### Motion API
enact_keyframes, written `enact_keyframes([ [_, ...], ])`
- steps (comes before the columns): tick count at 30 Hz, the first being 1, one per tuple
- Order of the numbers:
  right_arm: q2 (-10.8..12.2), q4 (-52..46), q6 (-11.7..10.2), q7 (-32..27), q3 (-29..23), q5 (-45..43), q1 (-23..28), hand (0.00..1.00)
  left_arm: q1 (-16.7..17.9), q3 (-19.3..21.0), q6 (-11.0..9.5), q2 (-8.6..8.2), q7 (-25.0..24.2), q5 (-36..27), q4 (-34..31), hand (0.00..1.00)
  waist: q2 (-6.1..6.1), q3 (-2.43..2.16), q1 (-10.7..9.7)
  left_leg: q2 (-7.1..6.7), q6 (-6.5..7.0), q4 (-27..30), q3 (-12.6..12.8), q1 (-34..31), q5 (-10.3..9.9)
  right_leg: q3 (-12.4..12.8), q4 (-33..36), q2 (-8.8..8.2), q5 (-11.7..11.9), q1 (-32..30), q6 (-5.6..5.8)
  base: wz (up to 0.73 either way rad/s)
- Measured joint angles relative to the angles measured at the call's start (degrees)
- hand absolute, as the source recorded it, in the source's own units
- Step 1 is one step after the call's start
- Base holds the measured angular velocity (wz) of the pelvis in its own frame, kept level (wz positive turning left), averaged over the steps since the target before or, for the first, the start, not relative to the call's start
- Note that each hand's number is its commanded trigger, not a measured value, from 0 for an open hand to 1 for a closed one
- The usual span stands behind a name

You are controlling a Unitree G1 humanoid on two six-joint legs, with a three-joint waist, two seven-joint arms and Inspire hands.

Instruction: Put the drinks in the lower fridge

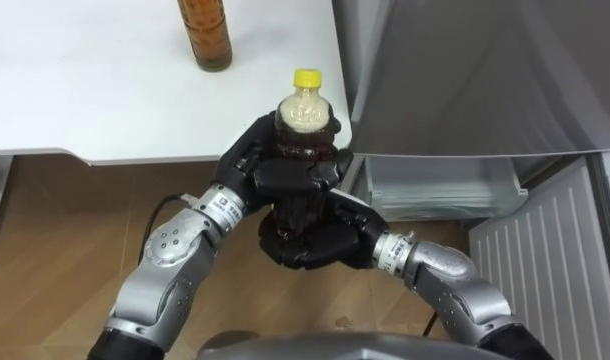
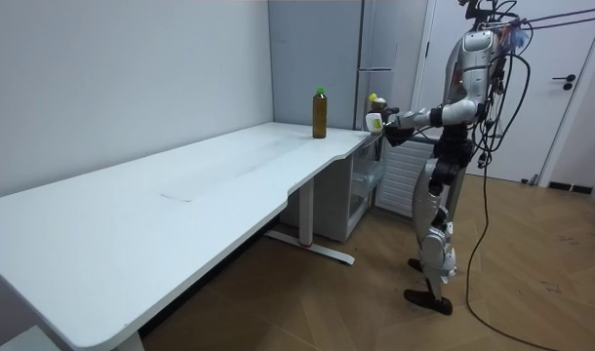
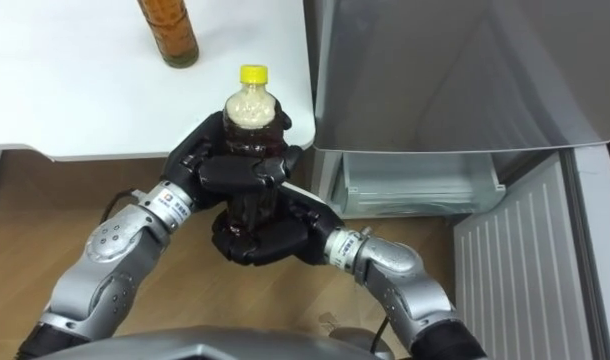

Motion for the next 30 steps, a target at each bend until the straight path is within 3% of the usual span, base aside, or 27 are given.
enact_keyframes([
  [10, 0.12, 0.00, -0.24, 0.22, 0.00, 0.69, -0.01, 1.00, 0.01, -0.02, 0.00, 0.27, 0.00, 0.00, -0.80, 1.00, 0.00, 0.00, -0.06, 0.01, 0.00, -0.01, -0.04, 0.03, 0.00, 0.06, 0.00, -0.01, 0.00, 0.02, 0.00, 0.00],
  [11, 0.16, 0.00, -0.39, 0.25, 0.00, 0.75, -0.01, 1.00, 0.01, -0.03, 0.00, 0.40, 0.00, 0.00, -1.04, 0.00, 0.00, 0.00, -0.11, 0.01, 0.00, -0.01, -0.05, 0.05, 0.00, 0.06, 0.01, -0.01, 0.00, 0.02, 0.00, 0.00],
  [16, 0.61, 0.03, -0.57, 0.07, 0.27, 1.60, 0.01, 1.00, 0.01, -0.01, 0.00, 1.13, 0.00, -0.06, -1.80, 0.00, -0.02, 0.13, -1.12, 0.03, 0.01, -0.10, -0.08, 0.80, 0.00, 0.07, -0.10, -0.03, 0.00, 0.87, 0.01, 0.00],
  [30, 0.51, 0.25, -1.77, 0.52, -0.33, 2.20, 0.04, 1.00, 0.00, 0.04, -0.87, 0.69, 0.46, -0.12, -2.70, 0.00, -0.10, 0.16, -1.29, 0.03, 0.00, -0.11, 0.00, 0.86, 0.00, 0.04, -0.06, 0.04, 0.02, 0.95, -0.03, 0.00],
])
